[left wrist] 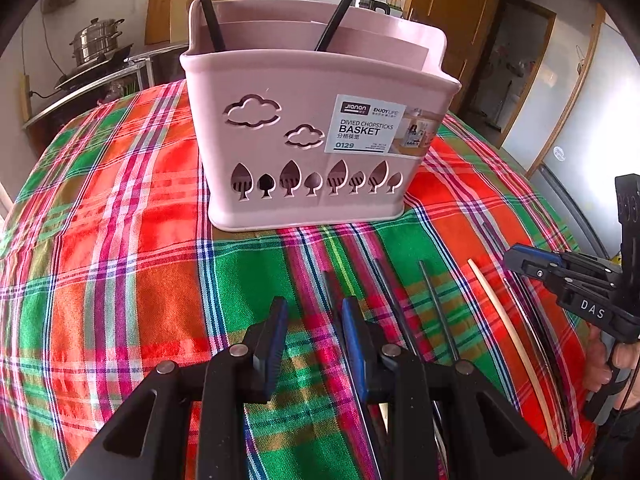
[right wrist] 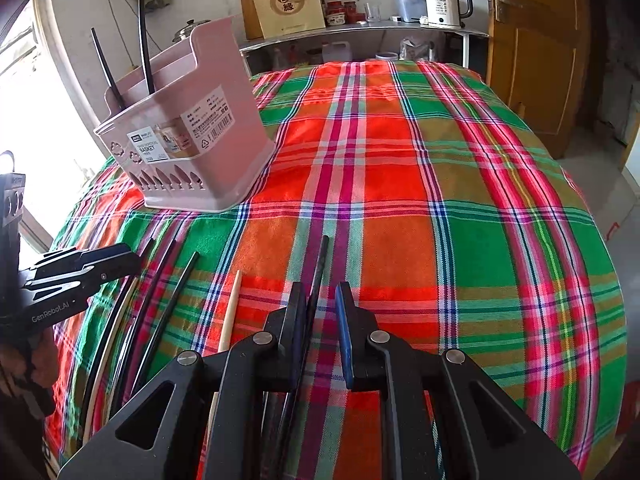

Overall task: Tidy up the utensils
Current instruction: 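Return both tools to the table and close each on another black chopstick, then lift the black chopsticks with both tools and carry them above the basket, then open both tools to release the chopsticks into the basket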

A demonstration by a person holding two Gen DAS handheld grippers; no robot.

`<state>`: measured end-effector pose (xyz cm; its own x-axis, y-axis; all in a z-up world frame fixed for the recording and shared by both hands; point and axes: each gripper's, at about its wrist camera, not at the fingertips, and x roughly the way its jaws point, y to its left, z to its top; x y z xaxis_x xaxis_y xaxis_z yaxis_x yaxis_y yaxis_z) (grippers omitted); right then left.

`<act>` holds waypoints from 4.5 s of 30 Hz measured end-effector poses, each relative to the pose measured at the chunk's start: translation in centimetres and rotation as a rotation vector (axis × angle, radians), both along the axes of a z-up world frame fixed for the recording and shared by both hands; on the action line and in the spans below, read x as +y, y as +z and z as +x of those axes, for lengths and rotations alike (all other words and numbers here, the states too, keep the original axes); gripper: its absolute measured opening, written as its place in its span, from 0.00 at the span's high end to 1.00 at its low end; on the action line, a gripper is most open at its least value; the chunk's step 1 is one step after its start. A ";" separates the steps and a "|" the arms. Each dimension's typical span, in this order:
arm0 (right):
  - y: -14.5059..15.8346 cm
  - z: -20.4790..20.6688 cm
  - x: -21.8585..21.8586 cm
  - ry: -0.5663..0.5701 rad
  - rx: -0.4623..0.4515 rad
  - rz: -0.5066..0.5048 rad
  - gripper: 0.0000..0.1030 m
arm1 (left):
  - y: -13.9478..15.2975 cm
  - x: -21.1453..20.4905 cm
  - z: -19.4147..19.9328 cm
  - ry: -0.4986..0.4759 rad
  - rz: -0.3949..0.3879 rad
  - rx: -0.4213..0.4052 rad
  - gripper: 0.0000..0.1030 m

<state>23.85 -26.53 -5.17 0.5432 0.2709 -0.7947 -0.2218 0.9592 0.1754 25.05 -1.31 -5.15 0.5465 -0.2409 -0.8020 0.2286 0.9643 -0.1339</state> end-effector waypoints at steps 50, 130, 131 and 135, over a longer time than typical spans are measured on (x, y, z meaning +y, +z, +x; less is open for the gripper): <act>9.6 -3.9 0.0 0.011 -0.183 0.009 0.95 | 10.2 2.0 -4.2 -0.017 -0.051 -0.139 0.95; 15.9 4.6 11.3 0.063 -0.408 0.256 0.95 | 19.0 8.6 7.2 0.066 -0.252 -0.292 0.96; 15.7 4.6 11.3 0.062 -0.401 0.256 0.95 | 18.7 8.6 7.2 0.066 -0.250 -0.286 0.96; 15.1 4.8 11.5 0.081 -0.370 0.253 0.94 | 17.6 8.3 7.3 0.051 -0.228 -0.271 0.96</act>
<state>28.65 -15.02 9.92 0.7475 0.4849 -0.4540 -0.3861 0.8733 0.2971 32.31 6.99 12.45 0.7482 -0.3637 -0.5549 0.2374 0.9277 -0.2881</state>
